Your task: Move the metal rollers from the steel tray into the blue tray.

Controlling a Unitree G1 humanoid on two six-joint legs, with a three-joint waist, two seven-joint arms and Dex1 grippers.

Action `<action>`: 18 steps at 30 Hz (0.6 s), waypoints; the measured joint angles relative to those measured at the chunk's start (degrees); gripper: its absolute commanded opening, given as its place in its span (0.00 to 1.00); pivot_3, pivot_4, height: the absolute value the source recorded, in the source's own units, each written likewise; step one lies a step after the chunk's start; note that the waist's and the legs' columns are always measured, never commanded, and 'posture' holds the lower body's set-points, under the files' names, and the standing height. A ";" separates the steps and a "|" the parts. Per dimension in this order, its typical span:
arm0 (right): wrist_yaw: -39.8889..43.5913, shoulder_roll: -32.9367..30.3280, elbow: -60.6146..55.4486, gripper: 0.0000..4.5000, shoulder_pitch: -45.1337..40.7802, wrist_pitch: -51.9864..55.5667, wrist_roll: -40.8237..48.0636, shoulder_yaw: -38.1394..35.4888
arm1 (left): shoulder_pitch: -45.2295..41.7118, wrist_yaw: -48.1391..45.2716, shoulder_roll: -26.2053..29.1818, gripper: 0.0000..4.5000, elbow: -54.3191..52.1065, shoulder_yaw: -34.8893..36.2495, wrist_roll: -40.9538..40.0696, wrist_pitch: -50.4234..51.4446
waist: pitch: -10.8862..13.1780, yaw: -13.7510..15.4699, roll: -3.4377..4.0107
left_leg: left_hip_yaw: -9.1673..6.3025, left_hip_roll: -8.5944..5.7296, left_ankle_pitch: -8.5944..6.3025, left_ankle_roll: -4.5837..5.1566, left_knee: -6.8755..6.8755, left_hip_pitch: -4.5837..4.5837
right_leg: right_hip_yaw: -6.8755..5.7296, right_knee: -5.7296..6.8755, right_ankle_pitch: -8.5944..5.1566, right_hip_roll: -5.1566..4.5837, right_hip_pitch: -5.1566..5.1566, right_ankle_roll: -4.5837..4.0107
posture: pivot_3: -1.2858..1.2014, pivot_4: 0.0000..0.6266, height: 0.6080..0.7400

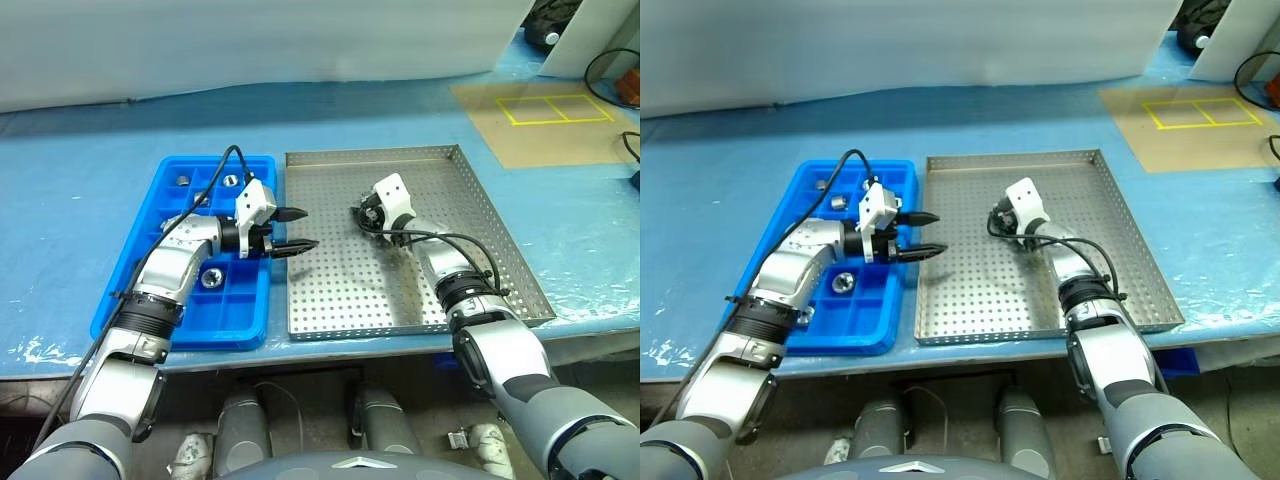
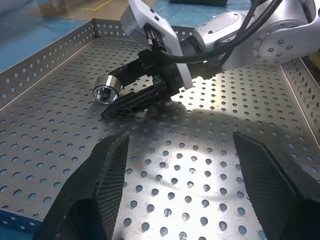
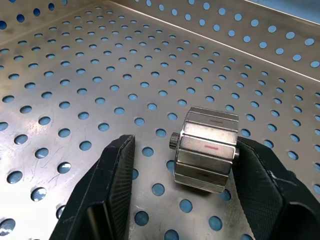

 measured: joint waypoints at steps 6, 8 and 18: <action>-0.74 0.37 0.68 0.28 0.00 -0.86 -0.31 0.01 | 0.03 -0.02 0.13 0.78 -0.10 0.01 0.01 0.16 | 0.00 0.00 0.00 | 0.00 -0.01 -0.01 0.01 0.07 0.04 | 0.01 0.01 0.00 -0.02 0.08 0.00 | 0.41 0.24 1.00; -0.88 0.37 0.87 0.28 0.00 -1.15 -0.31 0.01 | 0.03 -0.03 0.13 0.78 -0.10 0.00 0.04 0.16 | 0.00 0.01 0.00 | 0.00 -0.01 -0.01 0.01 0.07 0.04 | 0.00 0.01 0.00 -0.02 0.09 0.00 | 0.41 0.24 1.00; 5.52 -0.03 -9.14 0.28 2.93 1.70 -0.21 2.34 | 1.95 -0.61 4.09 0.78 -4.14 0.92 -0.62 2.10 | 0.02 -0.32 0.01 | 0.04 0.02 -0.02 0.02 -0.07 -0.12 | 0.03 -0.04 0.00 0.04 -0.23 0.00 | 0.42 0.24 1.00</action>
